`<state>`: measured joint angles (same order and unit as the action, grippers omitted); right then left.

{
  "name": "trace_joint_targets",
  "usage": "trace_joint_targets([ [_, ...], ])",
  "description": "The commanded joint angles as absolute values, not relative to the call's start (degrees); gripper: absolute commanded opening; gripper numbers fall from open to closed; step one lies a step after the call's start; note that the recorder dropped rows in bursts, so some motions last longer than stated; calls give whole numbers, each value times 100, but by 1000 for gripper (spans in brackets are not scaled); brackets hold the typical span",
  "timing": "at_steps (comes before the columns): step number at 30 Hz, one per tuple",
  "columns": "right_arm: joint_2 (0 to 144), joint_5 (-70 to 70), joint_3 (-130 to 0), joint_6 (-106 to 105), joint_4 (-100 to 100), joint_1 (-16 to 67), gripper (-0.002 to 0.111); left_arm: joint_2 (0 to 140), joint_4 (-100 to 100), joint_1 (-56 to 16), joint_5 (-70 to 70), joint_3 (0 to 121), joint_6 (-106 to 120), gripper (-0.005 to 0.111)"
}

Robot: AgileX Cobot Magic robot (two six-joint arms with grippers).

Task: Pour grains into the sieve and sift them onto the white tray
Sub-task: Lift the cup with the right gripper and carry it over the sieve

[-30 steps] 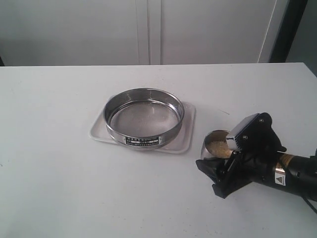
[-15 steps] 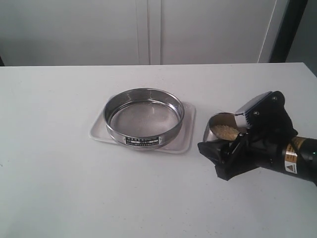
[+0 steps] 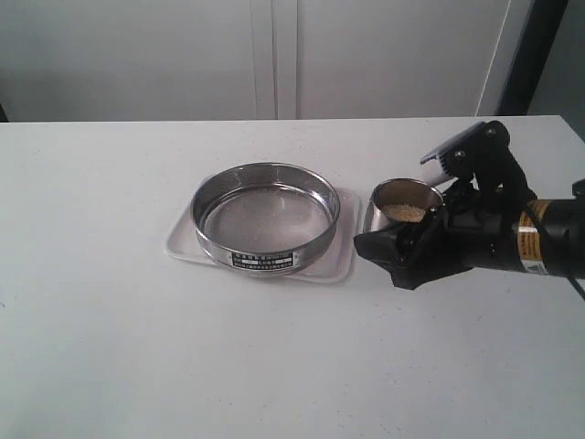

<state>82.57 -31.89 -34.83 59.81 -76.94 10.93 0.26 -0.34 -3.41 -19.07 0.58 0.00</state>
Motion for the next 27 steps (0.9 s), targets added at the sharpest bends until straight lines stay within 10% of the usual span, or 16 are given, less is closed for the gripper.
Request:
trace_joint_targets([
  [1, 8190, -3307, -4050, 7291, -8930, 1086, 0, 0, -100, -341, -1925, 0, 0, 0],
  [27, 8777, -2509, -5660, 8464, -9995, 1652, 0, 0, -100, -341, -1925, 0, 0, 0],
])
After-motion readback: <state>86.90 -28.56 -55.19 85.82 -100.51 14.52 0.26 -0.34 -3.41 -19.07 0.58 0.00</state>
